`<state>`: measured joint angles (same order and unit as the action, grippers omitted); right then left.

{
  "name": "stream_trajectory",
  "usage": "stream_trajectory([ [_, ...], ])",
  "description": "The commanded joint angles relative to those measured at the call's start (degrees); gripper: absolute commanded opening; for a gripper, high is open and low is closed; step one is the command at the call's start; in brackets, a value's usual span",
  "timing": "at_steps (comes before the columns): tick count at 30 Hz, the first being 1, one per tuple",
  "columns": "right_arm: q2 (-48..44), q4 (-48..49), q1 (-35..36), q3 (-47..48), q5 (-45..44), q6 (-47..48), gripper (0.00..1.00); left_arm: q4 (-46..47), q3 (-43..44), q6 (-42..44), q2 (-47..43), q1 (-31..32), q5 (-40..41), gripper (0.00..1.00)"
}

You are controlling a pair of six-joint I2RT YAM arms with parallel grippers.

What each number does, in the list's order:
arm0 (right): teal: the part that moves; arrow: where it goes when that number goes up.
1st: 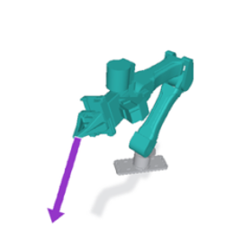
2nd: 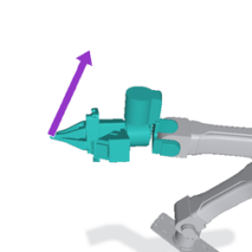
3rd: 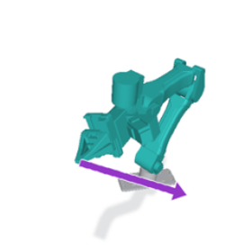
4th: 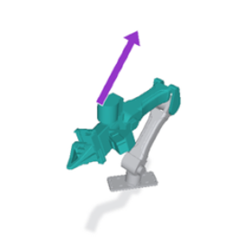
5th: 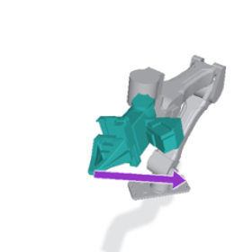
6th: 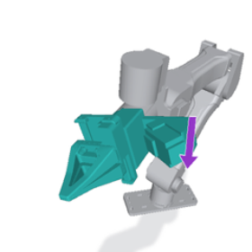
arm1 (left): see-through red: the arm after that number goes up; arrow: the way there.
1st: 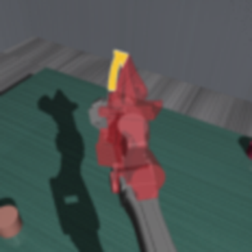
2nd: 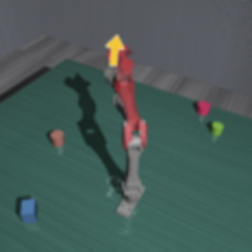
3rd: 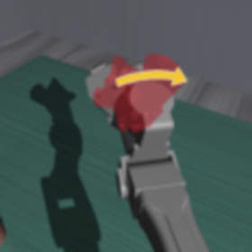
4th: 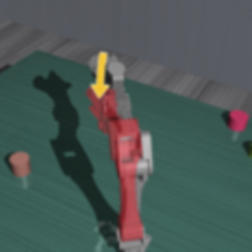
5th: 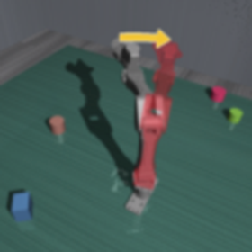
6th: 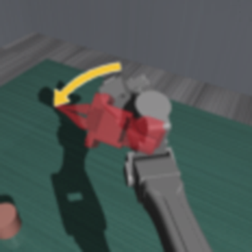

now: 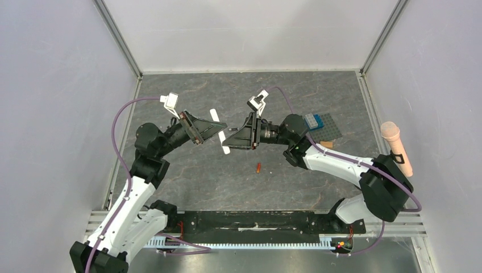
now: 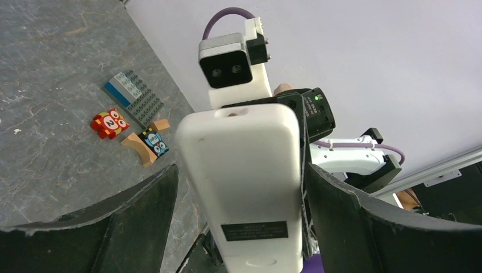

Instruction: Load the batteries into the remote control

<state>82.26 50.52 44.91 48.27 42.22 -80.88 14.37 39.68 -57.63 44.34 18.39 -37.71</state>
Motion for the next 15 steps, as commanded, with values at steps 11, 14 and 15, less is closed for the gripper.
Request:
stream_trajectory([
  [11, -2.3, -0.6, 0.5, -0.8, -3.6, 3.1, 0.59, -1.5, 0.7, 0.3, -0.4, -0.1, -1.5, 0.14],
  [14, -4.0, -3.2, 0.5, -0.7, -5.8, 6.9, 0.76, -7.7, 2.4, 2.5, -1.7, -0.1, 1.2, 0.09],
  [15, -4.8, -4.7, 0.5, -0.7, -6.6, 8.8, 0.82, -10.1, 3.1, 3.1, -2.0, -0.1, 3.1, 0.05],
])
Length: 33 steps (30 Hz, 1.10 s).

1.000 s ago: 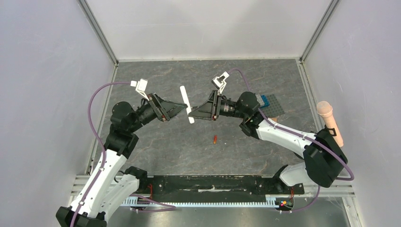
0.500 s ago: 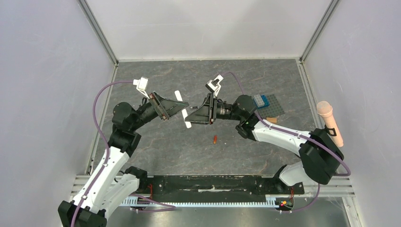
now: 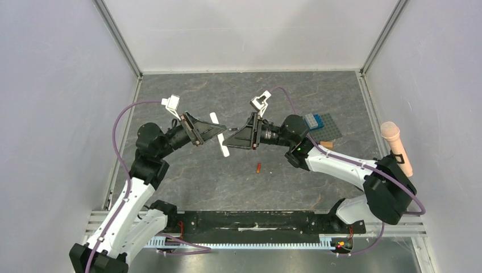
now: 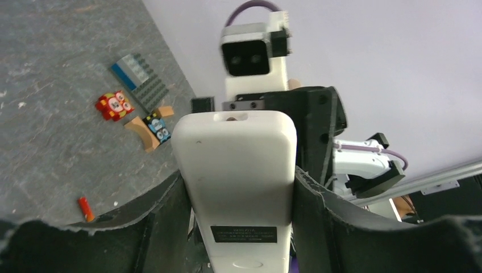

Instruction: Load the batteries into the remote control

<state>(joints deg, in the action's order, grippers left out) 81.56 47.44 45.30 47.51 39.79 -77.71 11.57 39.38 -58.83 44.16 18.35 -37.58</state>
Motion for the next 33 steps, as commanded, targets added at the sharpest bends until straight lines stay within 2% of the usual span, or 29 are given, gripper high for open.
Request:
stream_trajectory([
  [1, -4.9, -3.7, 0.2, 0.3, -5.4, 7.9, 0.85, -10.9, 4.5, 4.7, -2.0, -0.1, 5.7, 0.02],
  [3, -7.5, -9.9, 0.4, 1.3, -8.7, 13.3, 0.85, -19.9, 7.3, 5.1, -2.1, -0.1, 11.5, 0.02],
  [5, -10.5, -18.2, 1.7, 3.1, -15.6, 21.3, 0.84, -24.5, 9.4, 5.1, -2.0, -0.1, 14.2, 0.02],
  [7, -12.8, -26.9, 5.0, 5.6, -25.4, 30.3, 0.83, -27.3, 11.4, 5.2, -1.9, -0.1, 15.6, 0.02],
  [9, -14.1, -31.3, 8.9, 7.1, -34.9, 36.4, 0.83, -31.1, 13.7, 5.1, -1.7, -0.1, 18.2, 0.02],
  [14, -13.2, -32.9, 17.5, 8.5, -50.3, 42.5, 0.82, -36.1, 16.6, 3.2, -1.2, -0.1, 21.3, 0.02],
  [21, -7.8, -32.0, 25.8, 11.8, -62.3, 48.4, 0.78, -36.9, 15.7, -0.9, -1.1, -0.1, 21.3, 0.02],
  [33, -2.0, -19.1, 28.3, 10.2, -68.9, 51.8, 0.55, -37.3, 12.9, -2.5, -3.1, -0.1, 20.5, 0.02],
])
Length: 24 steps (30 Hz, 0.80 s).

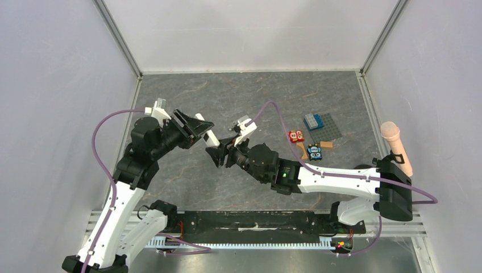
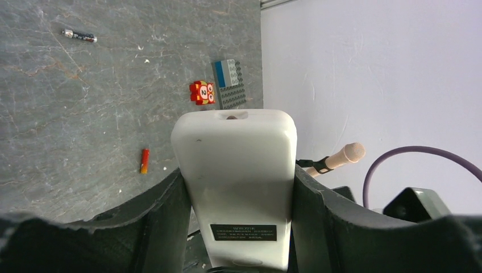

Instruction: Load the batteries into the remote control

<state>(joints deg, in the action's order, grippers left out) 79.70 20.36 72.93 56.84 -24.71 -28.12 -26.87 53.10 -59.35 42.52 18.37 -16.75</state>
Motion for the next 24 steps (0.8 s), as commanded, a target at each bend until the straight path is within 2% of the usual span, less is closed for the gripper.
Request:
stream_trajectory([
  [1, -0.1, 8.5, 0.9, 0.8, -4.9, 2.6, 0.53, 1.1, -0.9, -2.0, -1.5, -0.1, -0.6, 0.02],
  [5, 0.5, 9.8, 1.2, 0.4, -5.5, 2.8, 0.48, 0.3, -0.7, -1.6, -1.3, -0.1, -0.9, 0.02],
  [9, 1.2, 7.7, 1.3, 1.6, -5.7, 1.6, 0.32, 0.3, -0.6, -1.8, -1.4, -0.1, -1.2, 0.05],
  [10, 1.2, 6.2, 1.3, 2.3, -6.5, 0.8, 0.31, 0.3, -0.5, -1.8, -1.3, -0.1, -1.4, 0.09],
  [13, 0.4, 5.2, 1.2, 2.4, -6.6, -1.0, 0.26, 0.4, -0.2, -0.2, -1.2, -0.1, -2.8, 0.39],
  [15, -0.3, 4.1, 1.2, 3.1, -6.2, -2.0, 0.24, 0.6, -0.3, 1.2, -1.3, -0.1, -3.6, 0.54],
  [19, -1.8, 0.5, -0.5, 5.4, -0.4, -6.4, 0.24, 2.9, -1.0, 4.8, -3.6, -0.1, -5.1, 0.69],
  [24, -4.7, -3.0, -4.1, 7.7, 10.1, -13.9, 0.26, 9.9, -2.6, 5.3, -7.6, -0.1, -7.0, 0.75],
])
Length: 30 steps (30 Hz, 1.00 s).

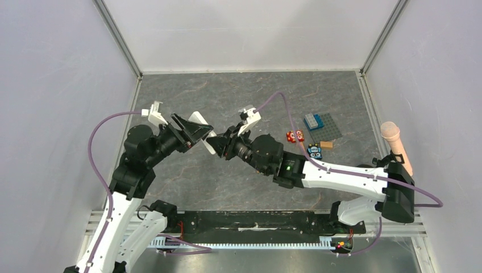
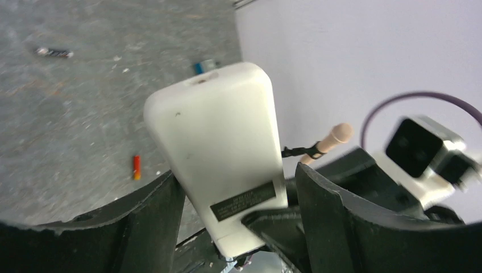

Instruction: Load the batteries into the remote control

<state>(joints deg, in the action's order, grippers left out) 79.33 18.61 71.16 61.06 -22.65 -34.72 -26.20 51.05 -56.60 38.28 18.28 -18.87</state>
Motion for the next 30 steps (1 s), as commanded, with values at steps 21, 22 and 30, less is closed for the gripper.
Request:
stream_trajectory([
  [21, -6.7, 10.5, -9.3, -6.7, 27.8, -38.6, 0.26, 28.6, -6.9, -7.0, -6.2, 0.0, -7.6, 0.40],
  [22, -6.6, 10.5, -9.4, -6.7, 27.7, -38.2, 0.26, 29.0, -7.4, -7.3, -6.3, 0.0, -7.7, 0.36],
  [30, -6.8, 11.2, -10.4, -8.6, 27.2, -37.9, 0.47, 28.8, -7.8, -8.6, -6.1, 0.0, -7.0, 0.02],
])
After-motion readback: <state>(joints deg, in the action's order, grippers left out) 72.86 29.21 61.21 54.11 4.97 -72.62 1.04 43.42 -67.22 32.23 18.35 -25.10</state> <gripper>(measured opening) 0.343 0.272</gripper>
